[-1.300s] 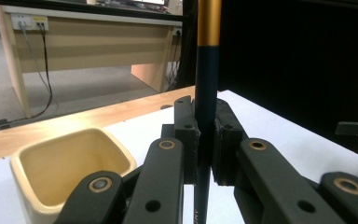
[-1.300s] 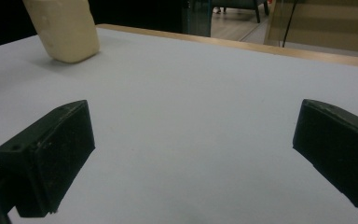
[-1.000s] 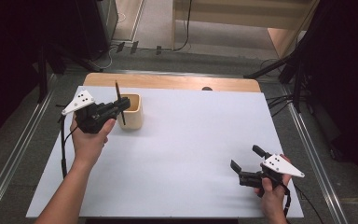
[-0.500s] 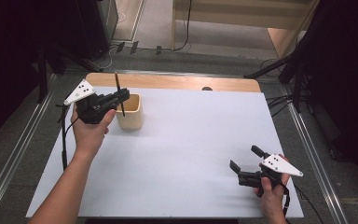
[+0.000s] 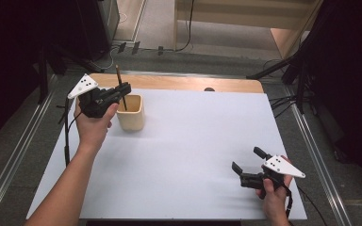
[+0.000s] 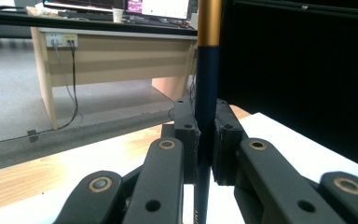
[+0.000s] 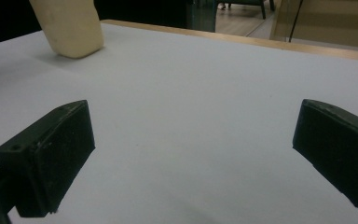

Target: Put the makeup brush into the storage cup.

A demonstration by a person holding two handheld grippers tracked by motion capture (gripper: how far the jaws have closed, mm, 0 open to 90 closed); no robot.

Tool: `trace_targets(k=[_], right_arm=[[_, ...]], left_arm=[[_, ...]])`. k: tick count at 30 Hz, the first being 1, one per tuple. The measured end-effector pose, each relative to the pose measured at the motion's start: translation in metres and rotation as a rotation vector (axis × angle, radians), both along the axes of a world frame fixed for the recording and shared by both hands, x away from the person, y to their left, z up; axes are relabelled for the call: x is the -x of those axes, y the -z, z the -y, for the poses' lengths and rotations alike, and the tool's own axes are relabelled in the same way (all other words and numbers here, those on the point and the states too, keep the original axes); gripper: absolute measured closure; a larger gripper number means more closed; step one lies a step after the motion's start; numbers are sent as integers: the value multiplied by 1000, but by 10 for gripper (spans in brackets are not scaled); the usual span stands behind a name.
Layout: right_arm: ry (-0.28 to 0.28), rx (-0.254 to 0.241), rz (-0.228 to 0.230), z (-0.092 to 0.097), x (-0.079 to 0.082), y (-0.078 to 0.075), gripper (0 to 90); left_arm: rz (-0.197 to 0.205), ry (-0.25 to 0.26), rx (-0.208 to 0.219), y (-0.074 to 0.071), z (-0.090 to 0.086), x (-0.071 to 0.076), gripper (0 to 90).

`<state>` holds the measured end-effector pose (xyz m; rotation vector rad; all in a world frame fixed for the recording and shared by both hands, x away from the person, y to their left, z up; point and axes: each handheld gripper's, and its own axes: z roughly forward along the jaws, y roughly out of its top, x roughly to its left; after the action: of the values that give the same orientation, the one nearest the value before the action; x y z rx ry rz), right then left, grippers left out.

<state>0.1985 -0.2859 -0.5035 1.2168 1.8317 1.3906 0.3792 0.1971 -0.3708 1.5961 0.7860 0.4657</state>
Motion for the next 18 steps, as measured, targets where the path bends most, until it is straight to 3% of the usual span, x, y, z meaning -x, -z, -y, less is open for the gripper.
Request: trace_targets(k=[4, 10, 18], right_arm=[[2, -2, -2, 0, 0, 1, 0], [6, -1, -4, 1, 0, 1, 0], [7, 4, -9, 0, -1, 2, 0]], left_arm=[[16, -29, -8, 5, 2, -6, 841], [-10, -39, 13, 13, 3, -15, 841], [-7, -94, -19, 26, 4, -24, 841]])
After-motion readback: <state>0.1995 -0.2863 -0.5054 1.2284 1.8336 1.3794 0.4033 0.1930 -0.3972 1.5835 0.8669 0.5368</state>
